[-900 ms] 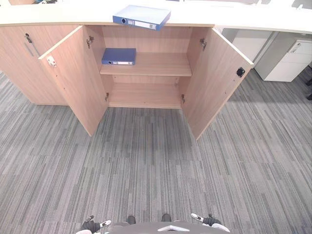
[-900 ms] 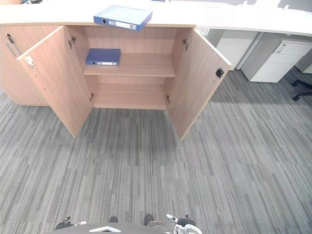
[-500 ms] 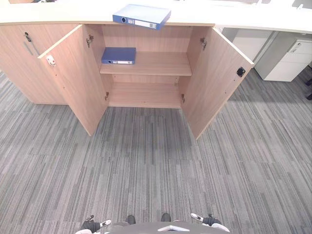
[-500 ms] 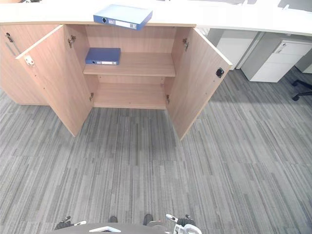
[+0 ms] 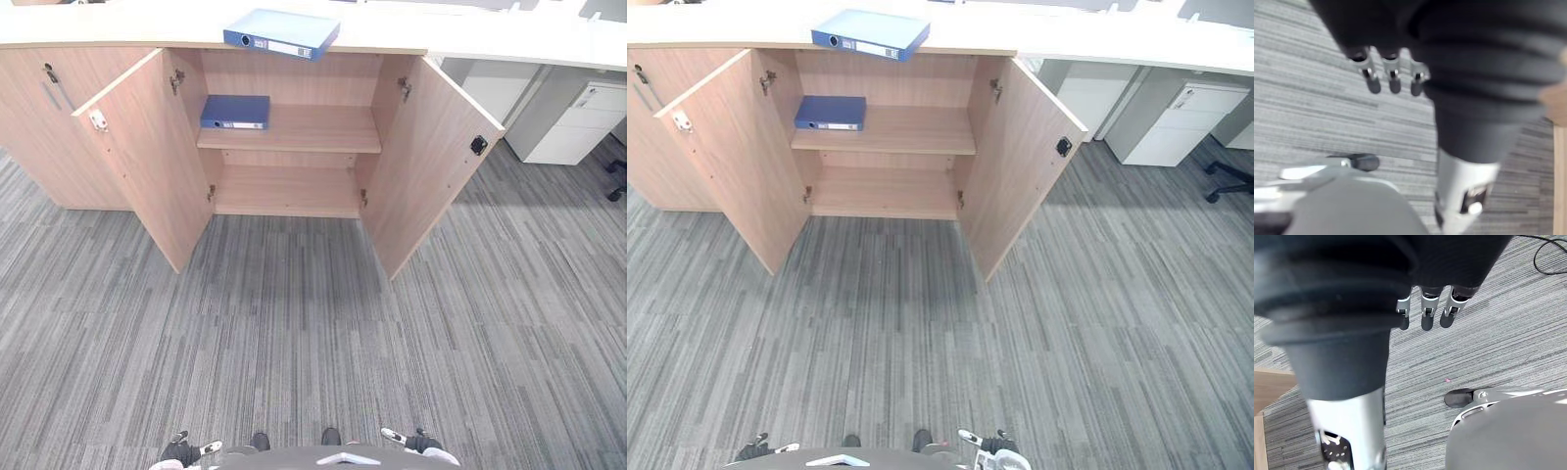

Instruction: Walk over to the cabinet, pick up the folder, carry it to the office cabinet, place the folder inside the office cabinet, then close the office cabinet door

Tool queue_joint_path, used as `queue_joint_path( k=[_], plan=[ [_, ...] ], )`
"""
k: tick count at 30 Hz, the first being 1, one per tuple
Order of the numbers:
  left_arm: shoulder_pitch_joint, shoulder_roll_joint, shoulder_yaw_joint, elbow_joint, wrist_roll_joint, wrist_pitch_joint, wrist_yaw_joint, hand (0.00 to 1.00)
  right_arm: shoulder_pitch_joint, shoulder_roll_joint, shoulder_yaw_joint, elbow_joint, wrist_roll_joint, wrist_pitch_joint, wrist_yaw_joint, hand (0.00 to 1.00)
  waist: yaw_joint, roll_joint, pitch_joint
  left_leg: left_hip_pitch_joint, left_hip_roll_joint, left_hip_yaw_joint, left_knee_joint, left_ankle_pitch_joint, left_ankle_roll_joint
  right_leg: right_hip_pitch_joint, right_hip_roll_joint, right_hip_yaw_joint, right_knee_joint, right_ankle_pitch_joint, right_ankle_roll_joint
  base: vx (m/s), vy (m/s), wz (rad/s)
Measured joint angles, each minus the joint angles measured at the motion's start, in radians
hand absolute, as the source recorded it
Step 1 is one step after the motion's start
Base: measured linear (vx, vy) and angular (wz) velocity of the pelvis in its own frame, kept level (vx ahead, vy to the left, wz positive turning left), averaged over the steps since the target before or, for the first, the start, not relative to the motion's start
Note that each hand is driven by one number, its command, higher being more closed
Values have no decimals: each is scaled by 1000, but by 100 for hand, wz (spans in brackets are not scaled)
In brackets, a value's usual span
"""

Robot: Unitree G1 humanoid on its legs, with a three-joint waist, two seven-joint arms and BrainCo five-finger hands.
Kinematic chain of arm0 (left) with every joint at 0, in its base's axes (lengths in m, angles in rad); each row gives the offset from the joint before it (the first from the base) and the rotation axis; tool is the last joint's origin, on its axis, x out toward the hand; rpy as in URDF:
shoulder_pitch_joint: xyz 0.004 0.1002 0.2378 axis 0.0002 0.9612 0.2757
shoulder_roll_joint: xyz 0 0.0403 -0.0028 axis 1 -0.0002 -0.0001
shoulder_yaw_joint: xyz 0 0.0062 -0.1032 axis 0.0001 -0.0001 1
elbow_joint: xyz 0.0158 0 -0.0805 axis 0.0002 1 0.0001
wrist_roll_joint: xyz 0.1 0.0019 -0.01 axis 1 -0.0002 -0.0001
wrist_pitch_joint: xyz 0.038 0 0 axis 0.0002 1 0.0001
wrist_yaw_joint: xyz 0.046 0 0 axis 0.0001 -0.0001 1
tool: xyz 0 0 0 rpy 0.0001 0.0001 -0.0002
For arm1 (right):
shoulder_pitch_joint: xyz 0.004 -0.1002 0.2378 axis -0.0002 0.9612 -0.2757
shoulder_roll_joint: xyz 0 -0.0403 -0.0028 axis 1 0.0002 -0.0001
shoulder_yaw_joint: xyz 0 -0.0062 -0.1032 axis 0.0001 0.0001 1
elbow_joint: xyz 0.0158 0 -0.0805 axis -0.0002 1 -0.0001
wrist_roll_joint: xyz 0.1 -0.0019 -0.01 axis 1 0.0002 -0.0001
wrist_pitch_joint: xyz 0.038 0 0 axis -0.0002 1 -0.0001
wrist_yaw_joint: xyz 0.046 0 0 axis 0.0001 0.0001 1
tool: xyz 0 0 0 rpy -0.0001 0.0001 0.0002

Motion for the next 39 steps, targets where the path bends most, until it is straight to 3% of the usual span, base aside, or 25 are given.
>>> queue_joint_path(
  k=[4,8,11,13,14,16,19,21,23,24,25,27,29,30,32,36,38,39],
  plan=[
    [-8,5,3,-2,0,-1,1,0,-10,5,18,-1,0,0,0,0,8,-11,10,-21,-1,19,3,-6,5,-23,-1,18,0,2,1,-31,3,-14],
    [-21,8,4,-9,-2,-1,2,0,-10,10,16,-41,0,1,0,0,12,-14,27,-114,-4,40,140,-86,24,-111,-25,23,106,-54,25,-2,32,-11],
    [-25,1,4,-12,-4,-7,2,0,-3,11,15,-77,0,0,2,0,13,-4,39,-152,0,57,268,-179,46,-186,-63,17,316,-140,64,40,77,-19],
    [-31,-3,4,-11,-4,-6,3,0,-3,14,15,-109,1,-6,2,0,25,9,48,-121,5,76,291,-208,65,-301,-101,-20,592,-154,51,96,120,-28],
    [-37,-3,5,-12,-5,-6,3,0,-2,15,15,-117,1,-11,2,0,22,10,52,-105,3,76,289,-216,72,-328,-117,-40,655,-172,33,162,100,-12],
    [-37,-3,19,-11,-10,-6,4,0,-3,19,15,-119,1,-20,1,0,22,9,54,-48,8,71,280,-244,65,-370,-147,-102,769,-256,30,233,42,-1],
    [-45,-3,22,-12,-10,-6,4,0,-21,21,14,-118,1,-22,1,0,19,9,54,-5,20,63,232,-254,53,-435,-132,-174,705,-279,20,308,-19,6],
    [-62,-2,21,-11,-10,-6,4,0,-37,18,13,-117,2,-22,0,0,-1,12,57,21,33,39,192,-255,34,-475,-93,-173,605,-250,-9,349,-79,33],
    [-70,-2,20,-11,-9,-7,3,0,-33,24,4,-116,1,-22,-1,0,-16,8,54,76,37,-6,150,-270,-5,-470,-70,-170,510,-179,-45,538,-198,71],
    [-83,-13,22,-9,-9,-10,4,0,-29,26,-10,-117,4,-23,0,0,-18,4,53,111,47,-23,144,-289,-34,-444,-65,-181,506,-126,-105,538,-219,63],
    [-88,-27,21,-11,-9,-12,3,0,-35,17,-14,-117,2,-23,0,0,-13,29,53,114,70,-21,149,-288,-46,-438,-58,-199,517,-132,-109,525,-230,49],
    [-106,-69,27,-22,-9,-22,1,0,-47,22,-24,-123,3,-28,0,0,-19,53,61,59,100,2,287,-279,-83,-392,-44,-233,499,-188,-128,523,-249,36],
    [-108,-94,56,-54,-7,-25,-3,0,-47,38,0,-139,5,-29,-1,0,-21,62,73,-95,173,48,690,-292,-105,-285,-3,-244,430,-213,-128,534,-236,26],
    [-109,-95,76,-80,-8,-28,-2,0,-46,41,21,-144,12,-27,0,0,-6,56,80,-189,227,96,913,-311,-104,-214,19,-243,394,-227,-134,398,-175,4],
    [-114,-95,83,-91,-8,-31,0,0,-46,45,30,-152,22,-24,-2,0,5,50,83,-258,253,136,979,-324,-87,-172,22,-242,377,-234,-133,305,-131,-9],
    [-128,-105,83,-123,-10,-39,2,0,-47,64,35,-163,40,-18,-19,0,39,44,88,-415,270,208,813,-333,-63,-79,22,-203,308,-247,-111,256,-13,-32],
    [-130,-107,83,-127,-10,-40,2,0,-47,73,35,-165,39,-18,-27,0,44,45,87,-434,263,200,622,-292,-60,-43,17,-182,290,-266,-79,300,148,-35],
    [-132,-108,83,-128,-10,-40,2,0,-47,75,36,-165,39,-18,-32,0,47,43,87,-441,255,188,539,-231,-51,-29,8,-168,290,-281,-54,268,227,-32]
  ],
)
